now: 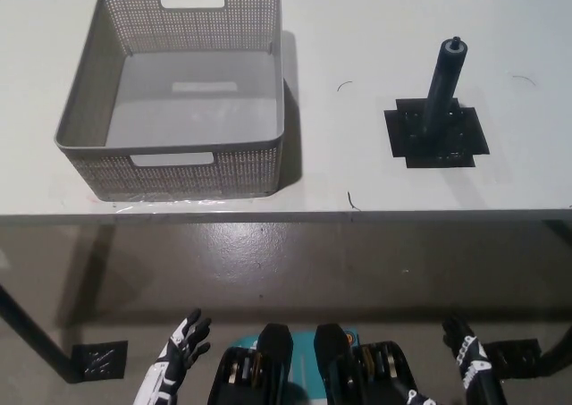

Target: Use the right hand to pick up a electric screw driver and put it into a container on the left side

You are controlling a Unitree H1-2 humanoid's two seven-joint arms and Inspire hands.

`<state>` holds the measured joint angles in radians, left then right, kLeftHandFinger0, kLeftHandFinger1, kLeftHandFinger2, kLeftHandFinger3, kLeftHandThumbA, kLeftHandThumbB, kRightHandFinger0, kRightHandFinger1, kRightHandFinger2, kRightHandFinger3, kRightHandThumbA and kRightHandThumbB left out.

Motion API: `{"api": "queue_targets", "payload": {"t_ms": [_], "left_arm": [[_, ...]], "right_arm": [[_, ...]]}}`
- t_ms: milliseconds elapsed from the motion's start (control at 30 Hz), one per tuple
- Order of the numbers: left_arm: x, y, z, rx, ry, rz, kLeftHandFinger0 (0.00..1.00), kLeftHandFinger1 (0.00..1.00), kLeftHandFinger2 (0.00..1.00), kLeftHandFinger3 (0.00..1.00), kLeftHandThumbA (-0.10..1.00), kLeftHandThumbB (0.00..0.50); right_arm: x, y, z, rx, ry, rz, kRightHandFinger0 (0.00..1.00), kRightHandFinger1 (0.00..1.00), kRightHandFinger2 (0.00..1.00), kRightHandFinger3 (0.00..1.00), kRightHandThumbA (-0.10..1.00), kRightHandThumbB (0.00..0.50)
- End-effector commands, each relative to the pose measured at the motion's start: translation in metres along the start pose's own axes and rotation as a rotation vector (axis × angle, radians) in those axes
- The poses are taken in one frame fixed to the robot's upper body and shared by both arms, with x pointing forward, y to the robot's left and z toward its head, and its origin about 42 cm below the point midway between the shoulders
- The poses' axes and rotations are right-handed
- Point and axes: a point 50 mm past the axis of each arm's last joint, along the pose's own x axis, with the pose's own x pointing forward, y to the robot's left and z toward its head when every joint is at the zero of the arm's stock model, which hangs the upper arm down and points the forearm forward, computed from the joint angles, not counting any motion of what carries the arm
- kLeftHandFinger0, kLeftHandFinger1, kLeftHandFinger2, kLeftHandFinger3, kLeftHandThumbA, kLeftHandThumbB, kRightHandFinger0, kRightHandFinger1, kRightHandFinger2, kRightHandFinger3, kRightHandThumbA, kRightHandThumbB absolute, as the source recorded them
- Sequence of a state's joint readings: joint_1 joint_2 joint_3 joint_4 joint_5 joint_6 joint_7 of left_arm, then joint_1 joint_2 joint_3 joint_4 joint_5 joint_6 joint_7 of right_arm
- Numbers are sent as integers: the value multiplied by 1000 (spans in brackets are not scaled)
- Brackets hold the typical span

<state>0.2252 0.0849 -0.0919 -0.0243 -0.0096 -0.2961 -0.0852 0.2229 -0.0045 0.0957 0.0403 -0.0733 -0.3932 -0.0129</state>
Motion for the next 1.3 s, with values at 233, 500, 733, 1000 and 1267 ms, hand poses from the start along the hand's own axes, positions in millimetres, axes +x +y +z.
{"api": "queue_targets", "payload": {"t_ms": [233, 500, 733, 1000, 1267], "left_arm": [[-8, 5, 9, 22, -68, -8, 1000, 1000, 1000, 1000, 1000, 124], [-11, 5, 7, 11, -62, -6, 1000, 1000, 1000, 1000, 1000, 131], [-12, 5, 6, 15, -61, -7, 1000, 1000, 1000, 1000, 1000, 132], [-12, 4, 6, 13, -54, -6, 1000, 1000, 1000, 1000, 1000, 140], [-15, 4, 5, 13, -54, -21, 1000, 1000, 1000, 1000, 1000, 137]], "right_arm": [[46, -18, 74, -47, -342, -46, 1000, 1000, 1000, 1000, 1000, 320], [105, -40, 107, -23, -400, -156, 1000, 1000, 1000, 1000, 1000, 399], [150, -54, 121, -32, -404, -197, 1000, 1000, 1000, 1000, 1000, 361], [199, -69, 129, -40, -368, -212, 1000, 1000, 1000, 1000, 1000, 393], [245, -76, 117, -52, -293, -231, 1000, 1000, 1000, 1000, 1000, 377]]}}
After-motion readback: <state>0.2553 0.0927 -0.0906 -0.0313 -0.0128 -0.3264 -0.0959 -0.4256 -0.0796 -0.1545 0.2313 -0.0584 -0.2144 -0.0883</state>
